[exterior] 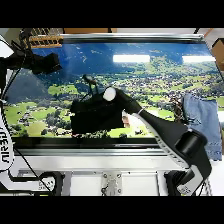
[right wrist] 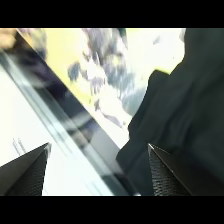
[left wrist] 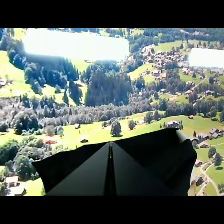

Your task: Fold the clothes and pants, and hang the long-sleeved shirts on hangers.

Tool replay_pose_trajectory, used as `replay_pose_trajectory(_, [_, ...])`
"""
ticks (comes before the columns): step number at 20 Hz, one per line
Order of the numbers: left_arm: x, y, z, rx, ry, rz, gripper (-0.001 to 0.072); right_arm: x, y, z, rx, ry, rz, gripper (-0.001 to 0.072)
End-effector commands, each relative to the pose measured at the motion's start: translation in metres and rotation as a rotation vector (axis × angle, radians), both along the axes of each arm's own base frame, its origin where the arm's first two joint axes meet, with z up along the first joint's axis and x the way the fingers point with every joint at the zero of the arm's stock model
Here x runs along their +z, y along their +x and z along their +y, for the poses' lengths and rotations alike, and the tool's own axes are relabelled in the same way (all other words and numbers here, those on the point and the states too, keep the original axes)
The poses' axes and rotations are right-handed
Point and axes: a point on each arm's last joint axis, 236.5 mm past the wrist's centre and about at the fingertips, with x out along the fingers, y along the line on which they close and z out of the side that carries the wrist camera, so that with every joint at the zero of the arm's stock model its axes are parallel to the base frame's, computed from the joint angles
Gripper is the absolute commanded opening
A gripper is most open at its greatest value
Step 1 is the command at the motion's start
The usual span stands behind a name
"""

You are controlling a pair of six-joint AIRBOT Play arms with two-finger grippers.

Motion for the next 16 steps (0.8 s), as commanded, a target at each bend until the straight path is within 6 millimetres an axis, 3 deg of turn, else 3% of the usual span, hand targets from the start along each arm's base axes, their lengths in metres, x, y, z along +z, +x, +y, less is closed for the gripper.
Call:
replay_pose_trajectory(1, [-0.001, -0.008, -0.003, -0.025, 0.011, 0.006, 0.0007, 0.018, 0.027, -0.075, -0.052, -0.038, -0.065, 0.0648])
replay_pose_trajectory(4, [-0.011, -0.025, -0.015, -0.02, 0.005, -0.01, 0.0008, -0.024, 0.033, -0.204, -0.216, -0.198, 0.01, 0.0649])
replay_pose_trajectory(5, [-0.022, -0.038, -0.024, -0.031, 0.005, -0.001, 0.0007, -0.051, 0.027, -0.263, -0.306, -0.256, 0.082, 0.0652])
replay_pose_trajectory(7, [-0.039, -0.054, -0.036, -0.043, 0.002, 0.014, 0.0008, -0.088, 0.021, -0.323, -0.43, -0.279, 0.199, 0.0659])
replay_pose_trajectory(8, [-0.046, -0.06, -0.042, -0.051, 0.001, 0.02, 0.0007, -0.101, 0.018, -0.336, -0.443, -0.276, 0.225, 0.0712])
replay_pose_trajectory(9, [-0.052, -0.066, -0.048, -0.061, 0.001, 0.028, 0.0007, -0.113, 0.017, -0.343, -0.444, -0.263, 0.246, 0.072])
replay_pose_trajectory(11, [-0.061, -0.074, -0.057, -0.076, -0.001, 0.037, 0.0007, -0.128, 0.019, -0.334, -0.423, -0.214, 0.281, 0.072])
replay_pose_trajectory(16, [-0.067, -0.08, -0.071, -0.108, 0.0, 0.047, 0.0007, -0.148, 0.011, -0.262, -0.313, -0.064, 0.333, 0.0719])
